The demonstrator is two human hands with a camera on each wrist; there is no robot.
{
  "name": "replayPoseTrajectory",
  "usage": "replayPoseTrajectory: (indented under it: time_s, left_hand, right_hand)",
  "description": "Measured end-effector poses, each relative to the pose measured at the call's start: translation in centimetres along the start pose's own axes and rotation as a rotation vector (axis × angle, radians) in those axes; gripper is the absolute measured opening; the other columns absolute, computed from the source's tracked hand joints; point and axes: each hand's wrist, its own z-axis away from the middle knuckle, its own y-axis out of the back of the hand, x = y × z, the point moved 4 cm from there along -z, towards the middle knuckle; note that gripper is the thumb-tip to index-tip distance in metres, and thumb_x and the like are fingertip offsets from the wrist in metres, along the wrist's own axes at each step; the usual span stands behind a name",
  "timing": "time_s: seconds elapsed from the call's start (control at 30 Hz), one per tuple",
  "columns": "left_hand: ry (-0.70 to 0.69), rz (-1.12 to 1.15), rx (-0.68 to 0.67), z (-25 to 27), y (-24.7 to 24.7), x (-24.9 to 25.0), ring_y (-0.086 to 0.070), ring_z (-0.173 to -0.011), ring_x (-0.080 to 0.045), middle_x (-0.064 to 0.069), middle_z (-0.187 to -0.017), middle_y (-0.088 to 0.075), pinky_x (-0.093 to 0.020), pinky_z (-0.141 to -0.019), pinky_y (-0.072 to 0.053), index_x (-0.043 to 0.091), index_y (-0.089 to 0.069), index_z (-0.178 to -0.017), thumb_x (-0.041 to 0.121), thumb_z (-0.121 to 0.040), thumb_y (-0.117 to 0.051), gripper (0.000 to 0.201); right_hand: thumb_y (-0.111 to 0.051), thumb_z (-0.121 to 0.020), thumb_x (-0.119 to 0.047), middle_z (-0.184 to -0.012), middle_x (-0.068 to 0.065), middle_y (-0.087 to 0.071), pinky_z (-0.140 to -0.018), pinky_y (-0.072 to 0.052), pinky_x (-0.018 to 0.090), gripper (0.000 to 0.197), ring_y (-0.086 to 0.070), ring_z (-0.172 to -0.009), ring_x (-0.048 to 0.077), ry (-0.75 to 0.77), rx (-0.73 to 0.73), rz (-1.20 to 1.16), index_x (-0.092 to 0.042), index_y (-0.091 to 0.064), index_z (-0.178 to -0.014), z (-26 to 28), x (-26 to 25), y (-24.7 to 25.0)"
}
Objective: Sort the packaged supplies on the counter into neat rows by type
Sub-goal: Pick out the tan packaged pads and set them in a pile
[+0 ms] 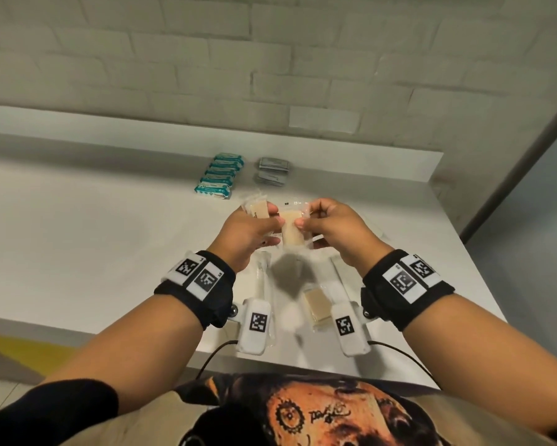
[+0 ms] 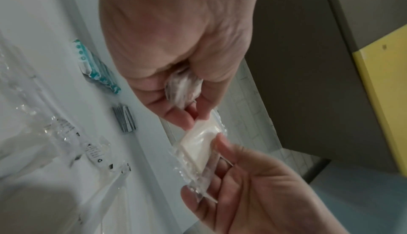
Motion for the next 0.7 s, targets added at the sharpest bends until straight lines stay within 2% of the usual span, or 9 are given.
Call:
replayPoseTrajectory:
  time_s: [0.07, 0.13, 0.23, 0.3, 0.37, 0.43, 0.5, 0.6, 0.7]
  left_hand:
    - [-0.017, -0.089, -0.025, 0.0, -0.1, 0.1, -0.063, -0.068, -0.016, -0.003, -0.077, -0.060, -0.024, -0.059, -0.053, 0.014, -0.057, -0.088, -0.004, -0.083, -0.066, 0.021]
    - [-0.025, -0.156, -0.049, 0.1, -0.3, 0.0, -0.062, -0.070, -0.015, -0.003, -0.078, -0.060, -0.023, -0.058, -0.054, 0.013, -0.059, -0.090, -0.004, -0.081, -0.068, 0.021]
    - [-0.010, -0.175, -0.080, 0.4, -0.4, -0.5, -0.063, -0.076, -0.018, -0.006, -0.084, -0.061, -0.023, -0.058, -0.055, 0.011, -0.061, -0.094, -0.003, -0.080, -0.069, 0.022]
    - [0.025, -0.140, -0.101, 0.6, -0.4, -0.9, -0.065, -0.080, -0.019, -0.008, -0.089, -0.064, -0.024, -0.061, -0.057, 0.010, -0.060, -0.100, -0.001, -0.083, -0.067, 0.022]
    - [0.090, -0.056, -0.122, 0.7, -0.3, -1.2, -0.065, -0.084, -0.021, -0.008, -0.096, -0.064, -0.028, -0.068, -0.059, 0.009, -0.057, -0.110, -0.001, -0.089, -0.058, 0.023]
    - [0.166, 0.082, -0.143, 0.8, 0.0, -1.5, -0.065, -0.089, -0.027, -0.011, -0.103, -0.065, -0.033, -0.076, -0.058, 0.008, -0.052, -0.116, -0.003, -0.094, -0.047, 0.026]
    - [0.209, 0.165, -0.177, 0.9, 0.3, -1.8, -0.065, -0.099, -0.032, -0.014, -0.112, -0.066, -0.038, -0.082, -0.056, 0.007, -0.052, -0.114, -0.007, -0.094, -0.038, 0.028]
    - [0.199, 0.150, -0.192, 1.1, 0.6, -2.1, -0.066, -0.102, -0.031, -0.013, -0.114, -0.069, -0.038, -0.083, -0.056, 0.005, -0.060, -0.108, -0.004, -0.095, -0.044, 0.024]
    - [0.204, 0.170, -0.134, 1.0, 1.1, -2.4, -0.069, -0.098, -0.030, -0.018, -0.113, -0.069, -0.036, -0.081, -0.059, 0.003, -0.062, -0.109, 0.001, -0.092, -0.055, 0.019]
  right_hand:
    - [-0.071, -0.083, -0.013, -0.074, 0.000, -0.061, -0.057, -0.046, 0.024, 0.013, -0.058, -0.064, 0.013, 0.035, -0.005, 0.123, -0.015, -0.061, -0.091, -0.2, -0.6, 0.0]
    - [-0.072, -0.082, -0.013, -0.072, 0.000, -0.061, -0.056, -0.044, 0.020, 0.008, -0.055, -0.065, 0.014, 0.062, -0.031, 0.275, -0.014, -0.064, -0.081, -0.2, -1.4, 0.0]
    - [-0.073, -0.079, -0.013, -0.073, 0.000, -0.064, -0.064, -0.043, 0.025, 0.007, -0.055, -0.071, 0.014, 0.081, -0.038, 0.508, -0.012, -0.069, -0.073, -0.5, -2.2, 0.3]
    - [-0.069, -0.082, -0.017, -0.074, -0.005, -0.062, -0.059, -0.041, 0.022, 0.011, -0.056, -0.073, 0.014, 0.096, -0.011, 0.718, -0.016, -0.067, -0.072, -0.7, -2.4, 0.8]
    - [-0.064, -0.087, -0.018, -0.076, -0.006, -0.060, -0.058, -0.039, 0.022, 0.010, -0.055, -0.076, 0.015, 0.046, -0.035, 0.856, -0.016, -0.065, -0.076, -0.7, -1.9, 1.2]
    - [-0.061, -0.091, -0.020, -0.086, -0.001, -0.061, -0.068, -0.039, 0.024, 0.012, -0.055, -0.082, 0.017, -0.012, -0.143, 0.983, -0.011, -0.069, -0.092, -0.5, -0.6, 0.9]
    - [-0.057, -0.094, -0.023, -0.094, 0.002, -0.062, -0.073, -0.040, 0.026, 0.018, -0.055, -0.085, 0.018, -0.066, -0.282, 1.102, -0.010, -0.068, -0.101, 0.0, 1.5, 0.3]
    - [-0.058, -0.093, -0.025, -0.090, -0.001, -0.061, -0.072, -0.041, 0.027, 0.017, -0.055, -0.085, 0.017, -0.110, -0.366, 1.162, -0.012, -0.067, -0.099, 0.3, 4.4, -0.4]
    - [-0.064, -0.087, -0.035, -0.094, -0.006, -0.060, -0.077, -0.042, 0.029, 0.018, -0.056, -0.090, 0.017, -0.054, -0.293, 1.237, -0.021, -0.067, -0.100, -0.1, 5.5, -0.2]
